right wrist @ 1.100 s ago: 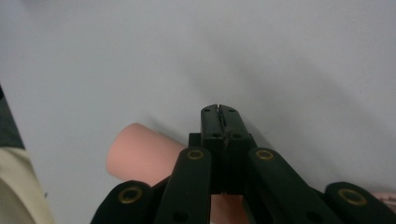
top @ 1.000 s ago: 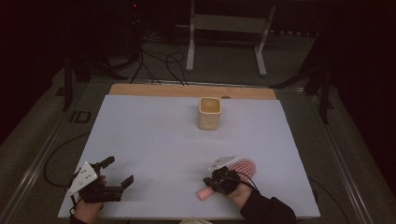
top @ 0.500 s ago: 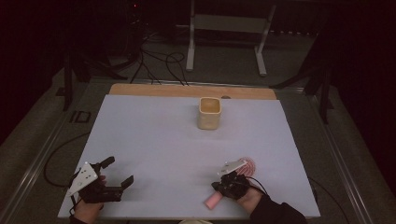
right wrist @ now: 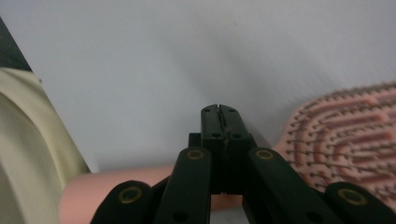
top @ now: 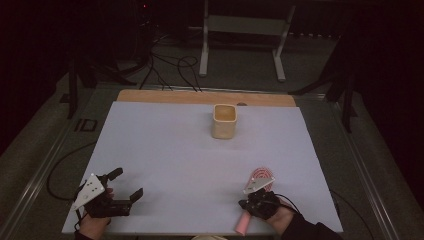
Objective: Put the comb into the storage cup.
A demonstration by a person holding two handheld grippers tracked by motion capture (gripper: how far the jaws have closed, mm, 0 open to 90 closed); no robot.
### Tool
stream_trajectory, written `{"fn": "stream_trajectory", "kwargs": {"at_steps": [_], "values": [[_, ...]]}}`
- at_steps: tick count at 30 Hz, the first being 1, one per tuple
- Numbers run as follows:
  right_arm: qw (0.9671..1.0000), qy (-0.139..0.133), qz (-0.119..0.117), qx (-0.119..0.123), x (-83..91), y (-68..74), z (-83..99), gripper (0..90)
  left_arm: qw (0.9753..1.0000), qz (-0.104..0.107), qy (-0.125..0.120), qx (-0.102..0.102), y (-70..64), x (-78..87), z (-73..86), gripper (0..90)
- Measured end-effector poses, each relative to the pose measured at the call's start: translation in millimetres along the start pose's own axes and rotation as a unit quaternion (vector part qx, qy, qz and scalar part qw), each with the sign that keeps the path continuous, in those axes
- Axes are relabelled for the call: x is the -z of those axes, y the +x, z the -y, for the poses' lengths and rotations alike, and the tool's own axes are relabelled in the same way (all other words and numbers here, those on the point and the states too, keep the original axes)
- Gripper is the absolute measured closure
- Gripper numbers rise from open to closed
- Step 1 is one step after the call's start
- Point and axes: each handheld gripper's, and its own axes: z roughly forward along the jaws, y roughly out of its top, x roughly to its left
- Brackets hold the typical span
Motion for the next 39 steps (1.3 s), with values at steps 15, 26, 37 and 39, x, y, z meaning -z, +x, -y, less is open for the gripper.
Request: {"fn": "stream_trajectory", "kwargs": {"at_steps": [15, 26, 37, 39], "values": [[0.9990, 0.042, 0.005, 0.009, 15.2, -9.3, 19.8, 90.0, 1.0000, -0.001, 0.001, 0.001, 0.1, 0.2, 0.1, 0.1], [0.9974, 0.069, 0.017, -0.008, 27.8, -24.3, 41.2, 90.0, 1.0000, -0.002, 0.001, 0.001, 0.0, -0.2, 0.1, 0.1], [0.9955, 0.091, 0.021, -0.016, 42.1, -39.6, 54.1, 90.0, 1.0000, -0.002, 0.001, 0.003, 0.4, -0.3, 0.3, 0.1], [0.9954, 0.091, 0.023, -0.017, 43.7, -42.8, 55.8, 90.0, 1.0000, -0.002, 0.001, 0.003, 0.3, -0.4, 0.2, 0.1]]}}
